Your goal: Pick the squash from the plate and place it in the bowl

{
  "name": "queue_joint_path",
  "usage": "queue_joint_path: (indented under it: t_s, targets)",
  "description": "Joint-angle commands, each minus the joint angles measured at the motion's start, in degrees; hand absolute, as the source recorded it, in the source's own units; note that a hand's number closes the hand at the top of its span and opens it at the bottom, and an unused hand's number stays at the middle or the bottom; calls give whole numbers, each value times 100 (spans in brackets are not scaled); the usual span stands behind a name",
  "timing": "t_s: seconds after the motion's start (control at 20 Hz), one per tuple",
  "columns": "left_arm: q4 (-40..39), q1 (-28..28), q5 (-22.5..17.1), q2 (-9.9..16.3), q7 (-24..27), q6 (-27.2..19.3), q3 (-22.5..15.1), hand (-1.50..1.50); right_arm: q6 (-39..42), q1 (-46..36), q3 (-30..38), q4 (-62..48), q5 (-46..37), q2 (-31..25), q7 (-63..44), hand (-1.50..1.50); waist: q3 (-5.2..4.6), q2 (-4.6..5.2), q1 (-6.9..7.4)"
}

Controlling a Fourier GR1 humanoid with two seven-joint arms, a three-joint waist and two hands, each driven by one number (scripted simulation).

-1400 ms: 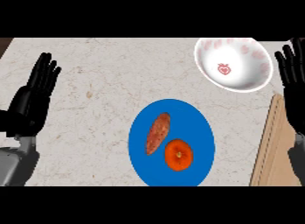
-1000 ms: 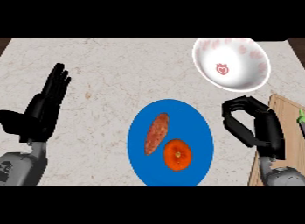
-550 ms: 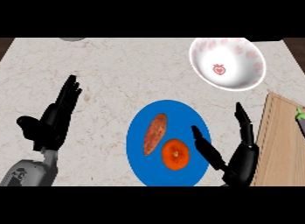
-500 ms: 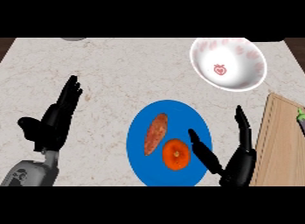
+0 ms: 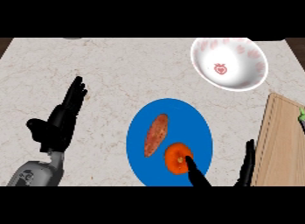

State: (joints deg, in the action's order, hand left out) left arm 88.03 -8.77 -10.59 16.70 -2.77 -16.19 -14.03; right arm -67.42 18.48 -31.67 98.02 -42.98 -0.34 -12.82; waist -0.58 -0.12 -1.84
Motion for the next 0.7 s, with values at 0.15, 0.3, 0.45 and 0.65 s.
queue_joint_path:
  t_s: [0.15, 0.3, 0.45, 0.65]
  targets:
    - [2, -102, 20, -25, 28, 79, -26, 0, 435, 617, -300, 557, -851, 33, -1717, -150, 3, 72, 102]
    - [113, 169, 145, -86, 35, -3, -204, 0, 963, 962, -421, 798, -1183, 34, -2463, -150, 6, 62, 180]
    - [153, 92, 158, -40, 64, 0, -115, 0, 1392, 992, -531, 1073, -1730, 34, -3400, -150, 16, 61, 197]
    - [41, -15, 129, -202, 35, 63, -208, 0, 2281, 480, -542, 1404, -2379, 34, -4684, -150, 21, 73, 216]
